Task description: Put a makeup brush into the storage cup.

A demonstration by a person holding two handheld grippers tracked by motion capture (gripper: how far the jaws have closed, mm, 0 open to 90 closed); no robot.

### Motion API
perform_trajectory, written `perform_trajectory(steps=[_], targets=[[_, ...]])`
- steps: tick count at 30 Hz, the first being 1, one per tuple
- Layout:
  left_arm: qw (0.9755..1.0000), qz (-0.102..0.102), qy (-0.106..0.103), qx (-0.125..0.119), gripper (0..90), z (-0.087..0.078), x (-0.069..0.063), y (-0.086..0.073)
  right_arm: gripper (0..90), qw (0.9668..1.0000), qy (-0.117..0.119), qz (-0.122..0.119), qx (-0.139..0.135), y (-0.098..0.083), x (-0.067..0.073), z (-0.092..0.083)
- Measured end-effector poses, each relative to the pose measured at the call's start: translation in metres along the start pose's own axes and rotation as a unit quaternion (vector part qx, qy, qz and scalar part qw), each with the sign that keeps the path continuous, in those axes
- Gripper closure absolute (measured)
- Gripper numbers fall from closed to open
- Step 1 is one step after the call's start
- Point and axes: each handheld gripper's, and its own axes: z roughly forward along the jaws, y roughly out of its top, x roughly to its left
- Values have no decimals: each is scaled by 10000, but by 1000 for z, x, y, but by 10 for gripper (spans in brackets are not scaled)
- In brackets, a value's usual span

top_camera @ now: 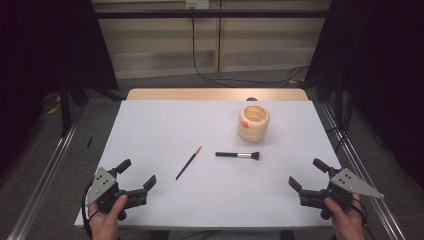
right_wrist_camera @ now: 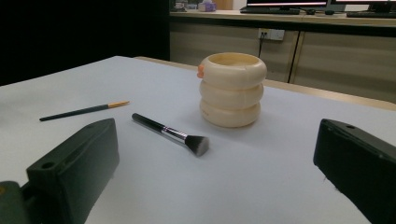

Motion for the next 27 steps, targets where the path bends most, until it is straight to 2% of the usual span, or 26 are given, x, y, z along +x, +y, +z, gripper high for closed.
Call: perform_trajectory(steps=[4,7,9,11,16,17,20,22,27], targets=[[10000,-6,-27,12,24,1,-1,0,3,10000,-9,35,17,-1,0,2],[9999,166,21,39,24,2,-4,1,2,10000,32,4,10,-2,0,3],[9998,192,15,47,24,2,-4,1,2,10000,37,-7,22,-2,0,3],[9999,89,1,83,24,1,-4,1,1,10000,51,30,3,-2,0,3],[9999,44,39,117,24,-1,-4,1,1,10000,50,13,33,-3,-1,3],[9998,110,32,192,24,-1,-4,1,0,10000,78,27,4,-1,1,4],[9998,71,22,171,24,-4,-6,1,0,9999,103,11,17,-1,5,3],[9997,135,46,201,23,-8,-7,1,0,9998,204,-62,5,1,11,3],[9995,153,32,286,16,-5,-8,3,0,9998,201,-94,20,0,12,4]])
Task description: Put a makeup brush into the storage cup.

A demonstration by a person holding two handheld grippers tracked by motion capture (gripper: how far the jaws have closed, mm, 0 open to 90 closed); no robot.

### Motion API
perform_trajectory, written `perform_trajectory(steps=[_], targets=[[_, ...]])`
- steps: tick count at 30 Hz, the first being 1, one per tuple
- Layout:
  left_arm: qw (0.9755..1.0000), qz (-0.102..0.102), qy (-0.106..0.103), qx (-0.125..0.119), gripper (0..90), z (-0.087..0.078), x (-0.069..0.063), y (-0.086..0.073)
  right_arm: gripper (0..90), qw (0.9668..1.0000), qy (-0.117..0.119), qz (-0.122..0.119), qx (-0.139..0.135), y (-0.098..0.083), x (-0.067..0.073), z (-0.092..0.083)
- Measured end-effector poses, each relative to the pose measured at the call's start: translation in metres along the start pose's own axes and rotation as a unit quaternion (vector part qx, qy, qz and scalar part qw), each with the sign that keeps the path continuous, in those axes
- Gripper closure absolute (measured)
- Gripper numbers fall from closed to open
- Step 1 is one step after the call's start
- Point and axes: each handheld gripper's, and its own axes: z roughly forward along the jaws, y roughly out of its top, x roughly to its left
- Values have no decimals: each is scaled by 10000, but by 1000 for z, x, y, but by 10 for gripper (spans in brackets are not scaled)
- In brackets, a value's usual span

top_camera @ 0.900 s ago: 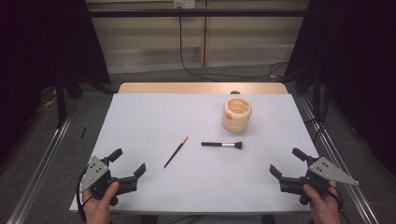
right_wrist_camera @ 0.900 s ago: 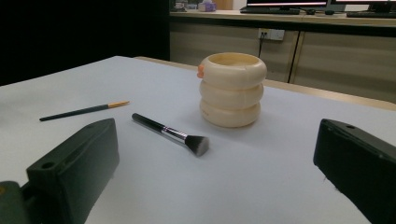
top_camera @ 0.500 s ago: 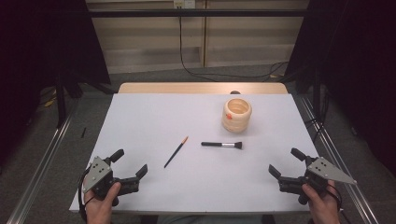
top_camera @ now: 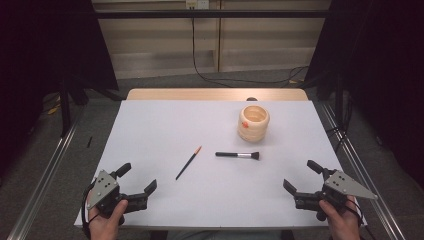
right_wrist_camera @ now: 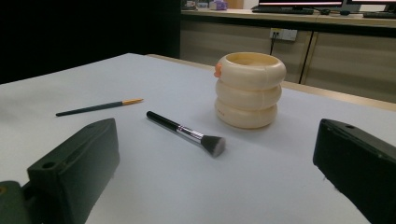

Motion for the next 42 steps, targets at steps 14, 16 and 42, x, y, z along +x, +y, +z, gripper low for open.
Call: perform_trajectory(steps=[14,16,42], targets=[[9998,77,-163,-36,13,21,-3,19,0,10000,26,63,63,-2,-2,1],[9998,72,-176,-82,13,22,-2,23,0,10000,14,59,75,-2,-2,2],[9986,225,-386,-300,15,70,-1,62,0,9999,-29,115,14,-1,-3,0]])
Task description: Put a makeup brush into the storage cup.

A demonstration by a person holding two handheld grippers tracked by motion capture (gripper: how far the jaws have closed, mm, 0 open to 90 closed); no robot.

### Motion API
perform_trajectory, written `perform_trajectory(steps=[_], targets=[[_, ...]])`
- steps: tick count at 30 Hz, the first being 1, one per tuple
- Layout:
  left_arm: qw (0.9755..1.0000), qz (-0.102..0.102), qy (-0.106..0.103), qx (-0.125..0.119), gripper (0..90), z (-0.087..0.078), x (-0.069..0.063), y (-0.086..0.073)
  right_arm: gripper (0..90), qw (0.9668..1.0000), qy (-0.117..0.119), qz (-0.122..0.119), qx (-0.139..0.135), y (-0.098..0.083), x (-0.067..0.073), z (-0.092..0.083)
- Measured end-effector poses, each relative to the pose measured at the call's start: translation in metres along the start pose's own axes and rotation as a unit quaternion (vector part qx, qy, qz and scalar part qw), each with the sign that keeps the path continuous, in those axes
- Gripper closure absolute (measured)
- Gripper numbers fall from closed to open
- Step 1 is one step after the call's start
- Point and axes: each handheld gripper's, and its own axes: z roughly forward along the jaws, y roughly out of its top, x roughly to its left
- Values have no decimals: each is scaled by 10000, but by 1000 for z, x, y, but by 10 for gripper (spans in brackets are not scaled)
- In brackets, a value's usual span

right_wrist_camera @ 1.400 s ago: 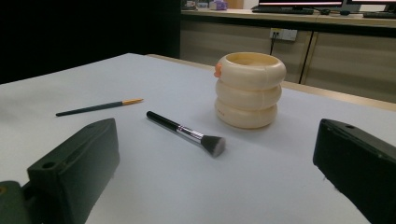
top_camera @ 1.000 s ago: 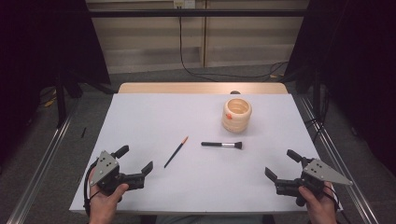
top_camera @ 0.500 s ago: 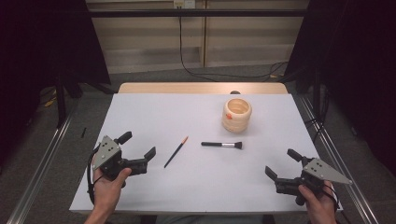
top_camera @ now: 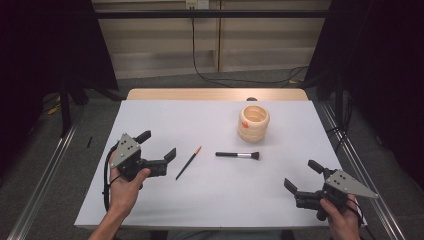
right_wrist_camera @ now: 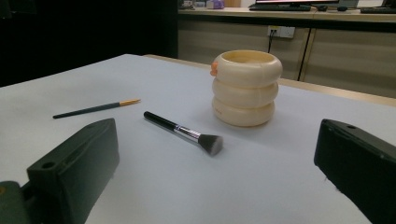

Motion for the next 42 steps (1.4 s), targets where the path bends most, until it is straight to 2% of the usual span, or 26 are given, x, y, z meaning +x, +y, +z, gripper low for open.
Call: perform_trajectory(steps=[10,12,13,15,18,23,29,32,34,37,39,42], targets=[[10000,10,-25,-78,15,13,1,9,0,10000,-4,7,7,0,0,0],[9999,70,-58,-68,15,17,1,10,0,10000,-2,-7,14,0,0,1],[9999,147,0,-82,16,22,0,10,0,10000,1,-9,19,0,0,1],[9998,152,11,-106,15,25,1,9,0,10000,-2,-1,32,0,0,1],[9999,118,-46,53,16,34,2,6,0,10000,-1,-6,40,0,0,1],[9998,164,-123,74,15,43,1,11,0,10000,2,4,40,0,1,1],[10000,21,-85,-43,16,55,5,17,0,10000,19,-10,41,0,1,2],[9999,48,-110,116,16,62,7,15,0,10000,21,-12,44,0,1,2],[9997,-56,-184,146,16,65,8,14,0,10000,16,-5,41,0,1,2],[9995,-166,-158,221,15,70,13,16,0,10000,33,-14,38,0,0,2],[9993,-159,-161,292,15,73,13,19,0,10000,35,-7,33,0,1,2],[9991,-30,-195,362,14,77,12,24,0,10000,38,-14,42,-1,0,2]])
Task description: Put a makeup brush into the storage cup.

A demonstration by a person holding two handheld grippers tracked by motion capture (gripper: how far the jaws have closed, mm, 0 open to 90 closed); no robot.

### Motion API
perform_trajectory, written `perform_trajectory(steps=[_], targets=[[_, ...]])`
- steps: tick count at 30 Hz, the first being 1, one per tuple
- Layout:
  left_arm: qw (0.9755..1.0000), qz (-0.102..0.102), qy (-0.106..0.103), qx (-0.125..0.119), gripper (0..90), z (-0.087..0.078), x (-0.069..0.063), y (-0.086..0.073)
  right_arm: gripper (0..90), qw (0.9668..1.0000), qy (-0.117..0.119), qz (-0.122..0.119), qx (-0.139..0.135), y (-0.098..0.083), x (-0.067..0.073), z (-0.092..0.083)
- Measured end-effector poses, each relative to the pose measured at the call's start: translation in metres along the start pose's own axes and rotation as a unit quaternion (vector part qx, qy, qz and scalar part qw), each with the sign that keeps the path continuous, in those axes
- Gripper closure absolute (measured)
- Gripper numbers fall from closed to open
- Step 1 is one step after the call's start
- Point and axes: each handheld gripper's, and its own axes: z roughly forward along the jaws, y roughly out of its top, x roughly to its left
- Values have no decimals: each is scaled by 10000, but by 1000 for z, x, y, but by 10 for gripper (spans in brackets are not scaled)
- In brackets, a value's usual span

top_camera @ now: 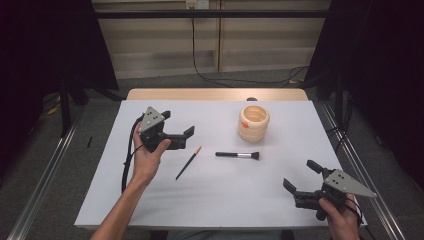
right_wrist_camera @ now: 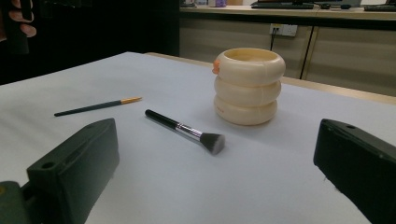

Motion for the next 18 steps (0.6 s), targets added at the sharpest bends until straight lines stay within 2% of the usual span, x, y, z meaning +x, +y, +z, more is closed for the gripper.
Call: perform_trajectory(steps=[3,5,8,10,14,18], targets=[[10000,94,-8,8,13,2,-2,5,0,10000,1,6,7,0,0,0],[9998,134,115,36,10,5,-3,6,0,10000,13,5,5,0,0,0],[9990,123,320,284,15,9,-6,7,0,10000,32,5,28,0,0,0],[9986,193,378,326,15,9,-6,8,0,10000,35,16,28,0,0,0],[9982,98,439,387,14,11,-2,12,0,10000,24,18,34,0,-1,1],[9978,47,363,556,13,12,0,16,0,10000,15,24,32,-1,-1,1]])
